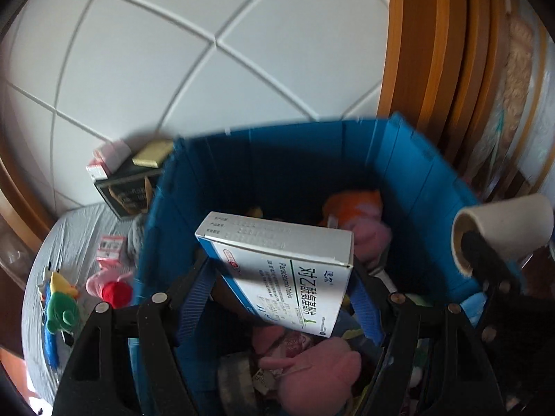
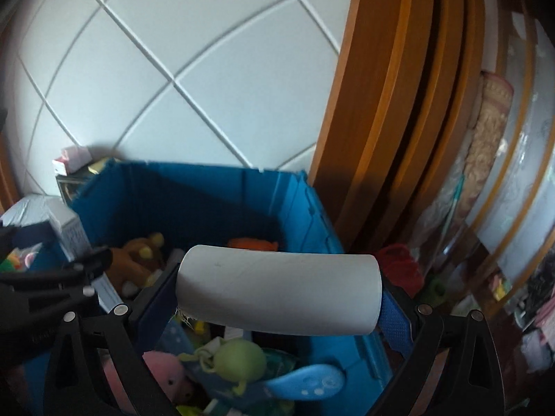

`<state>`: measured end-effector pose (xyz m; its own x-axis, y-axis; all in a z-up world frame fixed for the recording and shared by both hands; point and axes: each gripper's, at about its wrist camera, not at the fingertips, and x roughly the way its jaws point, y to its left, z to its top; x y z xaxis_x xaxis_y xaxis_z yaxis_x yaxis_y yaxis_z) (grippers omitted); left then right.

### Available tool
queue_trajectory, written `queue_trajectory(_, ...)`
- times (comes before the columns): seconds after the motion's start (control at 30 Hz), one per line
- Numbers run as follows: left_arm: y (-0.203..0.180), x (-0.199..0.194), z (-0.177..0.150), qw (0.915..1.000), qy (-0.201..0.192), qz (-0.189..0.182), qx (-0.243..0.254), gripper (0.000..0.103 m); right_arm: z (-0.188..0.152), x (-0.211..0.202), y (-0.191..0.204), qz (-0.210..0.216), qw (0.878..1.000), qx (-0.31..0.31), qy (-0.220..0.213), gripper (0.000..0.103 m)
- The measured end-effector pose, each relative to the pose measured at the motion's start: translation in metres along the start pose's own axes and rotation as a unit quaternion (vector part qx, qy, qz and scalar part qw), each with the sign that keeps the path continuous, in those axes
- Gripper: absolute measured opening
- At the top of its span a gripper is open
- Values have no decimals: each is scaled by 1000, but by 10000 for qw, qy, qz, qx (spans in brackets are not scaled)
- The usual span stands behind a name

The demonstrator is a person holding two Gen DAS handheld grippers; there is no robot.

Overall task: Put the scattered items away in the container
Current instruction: 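Lift and carry the box and roll in both tools over the blue container, then open left tool dropping the box while right tool releases the roll into container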

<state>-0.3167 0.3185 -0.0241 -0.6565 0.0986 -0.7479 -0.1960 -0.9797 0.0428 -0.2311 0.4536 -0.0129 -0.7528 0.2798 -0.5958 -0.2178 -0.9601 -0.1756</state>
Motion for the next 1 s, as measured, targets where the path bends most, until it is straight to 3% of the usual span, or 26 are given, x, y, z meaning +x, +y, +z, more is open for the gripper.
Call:
queue_trajectory(0.17,-10,54,-26,9959,720,323,452,73,-17,66,-4,47,9971,-42,759,100)
queue_trajectory(0.3,4,71,-29,9925,1223,-23,-23,73,-30,82,-1,228,9938,-69,1089,100)
queue_trajectory(0.47,3,77,-30,9921,1253,61,74,75,-41,95,6,141,9925,-244,1192,100)
queue_trajectory(0.57,-1,84,-32,9900,1394,82,210,86,-42,98,3,125,9921,-145,1238,100)
queue_trajectory(1.0,-16,101,-44,9810,1805,285,659,87,-38,103,0,188,9914,5,1299,103)
